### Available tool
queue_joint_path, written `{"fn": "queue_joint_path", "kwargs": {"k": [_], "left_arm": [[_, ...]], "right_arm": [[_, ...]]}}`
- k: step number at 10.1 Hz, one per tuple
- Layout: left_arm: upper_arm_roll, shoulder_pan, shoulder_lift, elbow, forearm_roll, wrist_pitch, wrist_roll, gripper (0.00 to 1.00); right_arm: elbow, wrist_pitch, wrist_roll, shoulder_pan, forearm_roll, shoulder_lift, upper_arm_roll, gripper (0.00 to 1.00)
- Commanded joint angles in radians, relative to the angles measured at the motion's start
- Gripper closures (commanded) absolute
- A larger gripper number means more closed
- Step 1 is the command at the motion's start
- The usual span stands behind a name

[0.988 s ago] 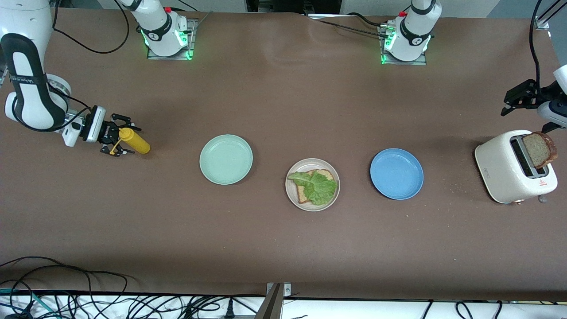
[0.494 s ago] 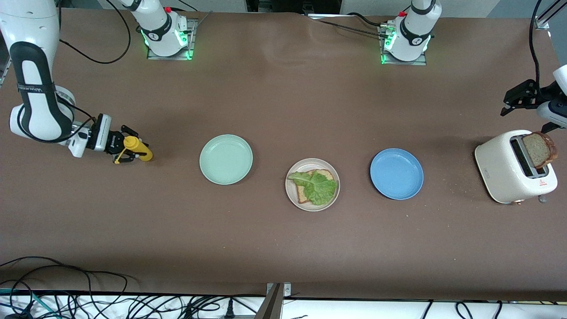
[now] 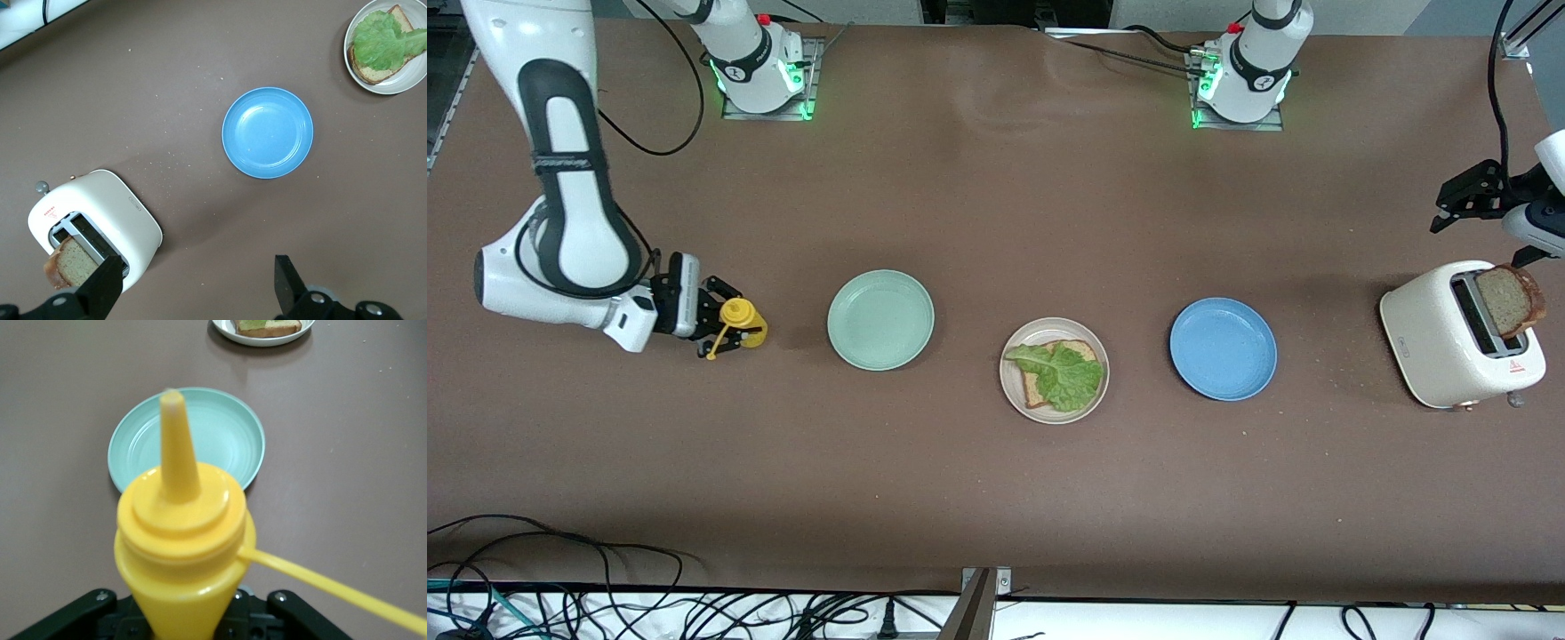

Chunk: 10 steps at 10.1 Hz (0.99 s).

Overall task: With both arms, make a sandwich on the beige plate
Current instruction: 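Carry the bottle with the right gripper and tilt it over the sandwich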

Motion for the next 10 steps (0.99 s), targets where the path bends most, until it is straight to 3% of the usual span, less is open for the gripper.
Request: {"fn": "queue_joint_path", "kwargs": {"k": [1, 5, 9, 10], "left_arm": [[0.004, 0.002, 0.007, 0.020, -0.020, -0.021, 0.025, 0.00], [0.004, -0.001, 0.007, 0.020, -0.018, -0.021, 0.025, 0.00], [0.004, -0.003, 0.009, 0.020, -0.020, -0.021, 0.024, 0.00], [0.004, -0.003, 0.009, 0.020, -0.020, -0.021, 0.025, 0.00]], "right_arm": [[0.132, -0.001, 0.313, 0.123, -0.179, -0.018, -0.009, 1.00], [0.304, 0.017, 0.940, 0.379, -0.495, 0.024, -0.005, 1.00], [0.487, 0.026, 1.476, 0.602, -0.803, 0.191, -0.005, 1.00], [0.512, 0.029, 1.569, 0.636, -0.846, 0.231, -0.005, 1.00]]}}
